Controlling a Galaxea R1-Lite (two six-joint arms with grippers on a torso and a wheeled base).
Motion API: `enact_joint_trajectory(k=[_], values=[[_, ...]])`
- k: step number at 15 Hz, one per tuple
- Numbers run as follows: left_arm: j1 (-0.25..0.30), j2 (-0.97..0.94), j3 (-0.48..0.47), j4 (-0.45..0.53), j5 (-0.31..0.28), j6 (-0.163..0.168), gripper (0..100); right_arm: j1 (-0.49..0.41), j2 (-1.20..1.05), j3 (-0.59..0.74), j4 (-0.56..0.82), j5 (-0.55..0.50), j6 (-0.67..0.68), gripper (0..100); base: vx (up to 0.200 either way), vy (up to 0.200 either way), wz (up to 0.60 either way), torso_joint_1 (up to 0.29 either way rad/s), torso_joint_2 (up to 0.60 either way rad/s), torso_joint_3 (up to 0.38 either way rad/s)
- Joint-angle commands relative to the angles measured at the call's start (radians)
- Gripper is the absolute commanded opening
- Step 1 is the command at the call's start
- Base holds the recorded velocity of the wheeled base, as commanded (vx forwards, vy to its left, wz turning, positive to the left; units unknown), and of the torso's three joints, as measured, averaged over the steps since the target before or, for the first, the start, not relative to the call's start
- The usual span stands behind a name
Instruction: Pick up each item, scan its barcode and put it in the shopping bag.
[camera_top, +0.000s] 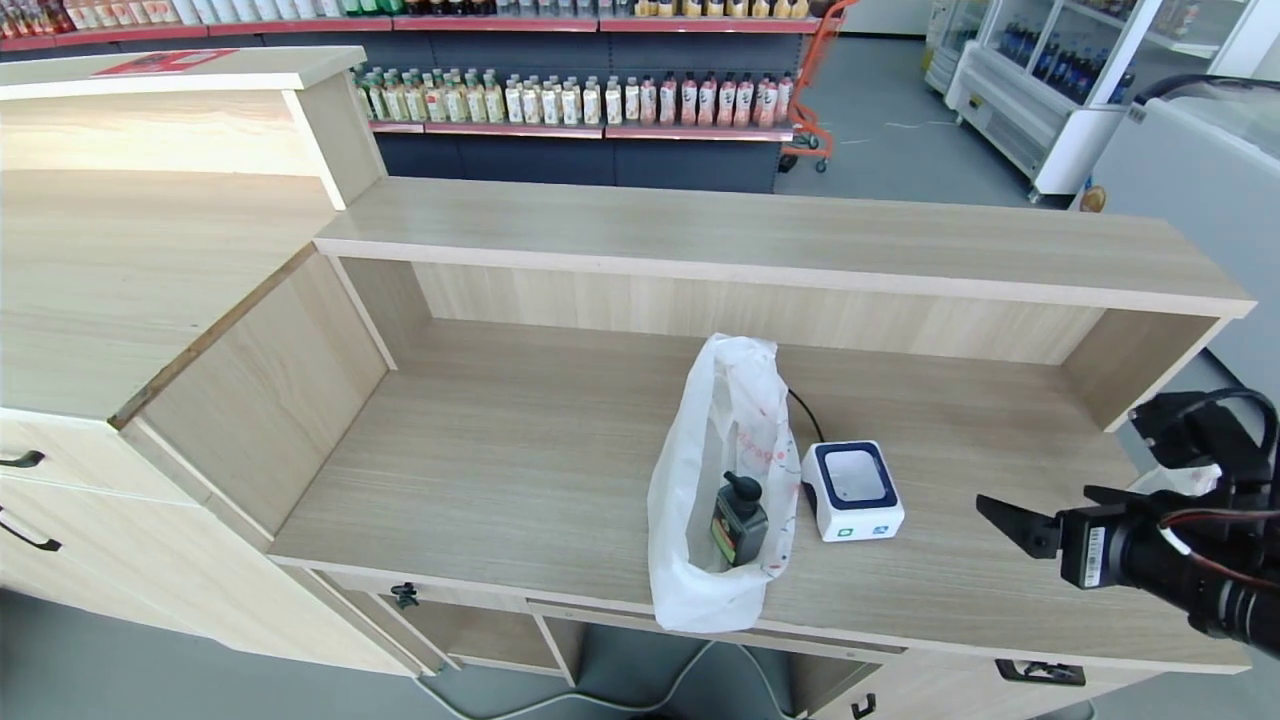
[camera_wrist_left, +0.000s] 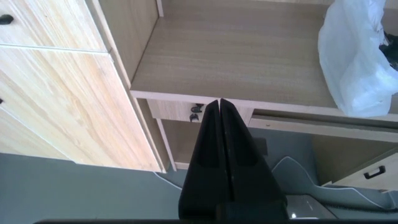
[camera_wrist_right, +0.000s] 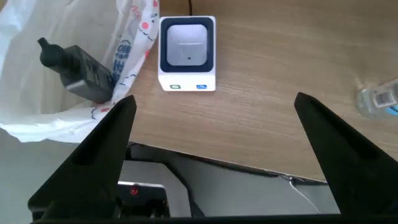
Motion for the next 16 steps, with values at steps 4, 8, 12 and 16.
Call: enact_joint_trajectory(k=[4,8,12,16], values=[[0.001,0.000,0.000,-0.001,-0.001,0.002,0,-0.084,-0.073,0.030,0.029,-0.016,-0.012,100,0.000,-0.200,0.00,0.002,0.00,0.000],[0.001,0.000,0.000,-0.001,-0.001,0.001,0,-0.096,-0.084,0.041,0.068,-0.019,-0.012,100,0.000,-0.200,0.00,0.004,0.00,0.004],[0.001,0.001,0.000,-0.001,-0.001,0.001,0,-0.094,-0.092,0.077,0.068,-0.017,-0.014,100,0.000,-0.200,0.00,0.001,0.00,0.001],[0.001,0.000,0.000,-0.001,-0.001,0.001,0,-0.091,-0.124,0.170,0.068,-0.024,-0.047,100,0.000,-0.200,0.00,0.006,0.00,0.000]])
